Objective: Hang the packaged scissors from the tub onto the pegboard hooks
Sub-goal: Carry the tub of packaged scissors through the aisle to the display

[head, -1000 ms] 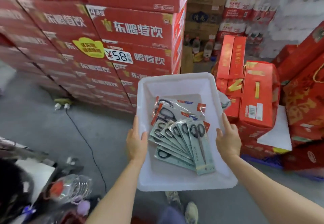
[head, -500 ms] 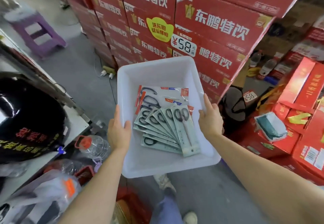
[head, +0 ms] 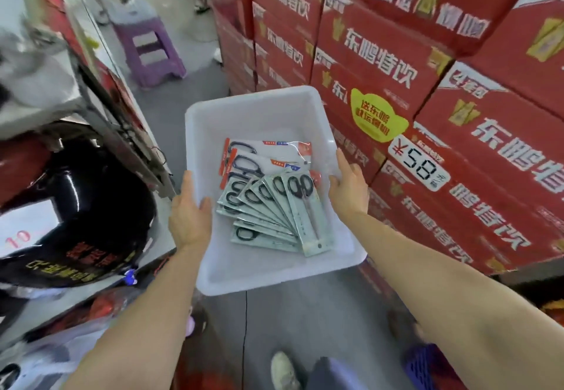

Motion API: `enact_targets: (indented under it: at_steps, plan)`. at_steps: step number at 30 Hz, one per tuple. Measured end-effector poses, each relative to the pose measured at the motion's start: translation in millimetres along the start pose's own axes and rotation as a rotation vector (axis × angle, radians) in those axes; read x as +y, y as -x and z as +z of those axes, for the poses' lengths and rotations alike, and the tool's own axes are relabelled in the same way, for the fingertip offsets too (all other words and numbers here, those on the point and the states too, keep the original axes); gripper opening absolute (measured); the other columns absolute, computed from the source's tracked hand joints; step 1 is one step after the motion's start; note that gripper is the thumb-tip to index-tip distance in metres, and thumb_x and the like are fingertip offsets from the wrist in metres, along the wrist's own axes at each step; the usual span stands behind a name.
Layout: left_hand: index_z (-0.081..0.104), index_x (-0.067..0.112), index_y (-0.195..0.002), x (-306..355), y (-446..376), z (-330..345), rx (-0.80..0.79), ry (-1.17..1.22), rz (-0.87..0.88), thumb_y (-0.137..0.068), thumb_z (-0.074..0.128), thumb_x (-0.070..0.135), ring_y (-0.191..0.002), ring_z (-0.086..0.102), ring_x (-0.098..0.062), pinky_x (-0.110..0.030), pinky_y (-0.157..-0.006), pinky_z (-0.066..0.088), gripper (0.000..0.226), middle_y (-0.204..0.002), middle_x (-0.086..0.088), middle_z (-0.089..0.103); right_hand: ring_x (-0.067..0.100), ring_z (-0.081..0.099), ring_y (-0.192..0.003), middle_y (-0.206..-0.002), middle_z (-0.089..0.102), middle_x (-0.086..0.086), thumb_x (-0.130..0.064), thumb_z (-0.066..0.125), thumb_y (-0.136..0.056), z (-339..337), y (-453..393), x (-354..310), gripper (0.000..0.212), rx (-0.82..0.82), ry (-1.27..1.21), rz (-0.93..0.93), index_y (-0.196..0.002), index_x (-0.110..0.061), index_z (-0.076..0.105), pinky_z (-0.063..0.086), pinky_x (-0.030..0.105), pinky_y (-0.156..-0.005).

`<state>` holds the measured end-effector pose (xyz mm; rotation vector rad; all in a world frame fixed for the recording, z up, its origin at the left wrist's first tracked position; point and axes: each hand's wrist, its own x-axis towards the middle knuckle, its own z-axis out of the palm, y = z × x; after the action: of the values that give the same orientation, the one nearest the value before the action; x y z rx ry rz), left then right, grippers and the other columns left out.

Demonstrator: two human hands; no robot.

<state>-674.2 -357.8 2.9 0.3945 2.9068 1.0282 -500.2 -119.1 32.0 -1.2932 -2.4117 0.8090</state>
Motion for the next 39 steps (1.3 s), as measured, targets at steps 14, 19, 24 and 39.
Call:
enact_targets:
  at_steps: [14,19,24,39]
  plan:
    - [0.028,0.031,-0.154,37,-215,18,0.18,-0.037,-0.13,-0.094,0.059,0.023,-0.106,0.057,-0.043,-0.046,-0.088,0.045,0.068,-0.12,-0.025,0.058,0.031,0.058,-0.106,-0.124,0.052,0.011,-0.014,0.049,-0.097,71,-245,-120,0.059,-0.049,-0.096,-0.222,-0.152,-0.025,0.029,0.048,0.04,-0.089]
    - [0.03,0.029,-0.153,38,-295,23,0.229,-0.035,-0.174,-0.092,0.06,0.022,-0.109,0.055,-0.042,-0.047,-0.09,0.045,0.068,-0.118,-0.025,0.059,0.031,0.055,-0.116,-0.133,0.051,0.011,-0.014,0.051,-0.097,102,-327,-173,0.059,-0.091,-0.099,-0.271,-0.152,-0.026,0.03,0.044,0.041,-0.098]
    - [0.03,0.029,-0.153,43,-387,29,0.266,-0.024,-0.235,-0.094,0.059,0.022,-0.113,0.055,-0.041,-0.046,-0.093,0.044,0.066,-0.124,-0.023,0.057,0.031,0.058,-0.11,-0.13,0.052,0.01,-0.015,0.05,-0.098,147,-413,-229,0.059,-0.118,-0.069,-0.313,-0.151,-0.029,0.029,0.046,0.04,-0.091]
    - [0.037,0.025,-0.151,32,-697,18,0.331,0.027,-0.278,-0.089,0.064,0.016,-0.126,0.051,-0.036,-0.041,-0.104,0.04,0.068,-0.142,-0.017,0.052,0.03,0.054,-0.118,-0.135,0.051,0.011,-0.016,0.051,-0.098,263,-644,-427,0.058,-0.165,-0.11,-0.323,-0.151,-0.029,0.032,0.042,0.04,-0.101]
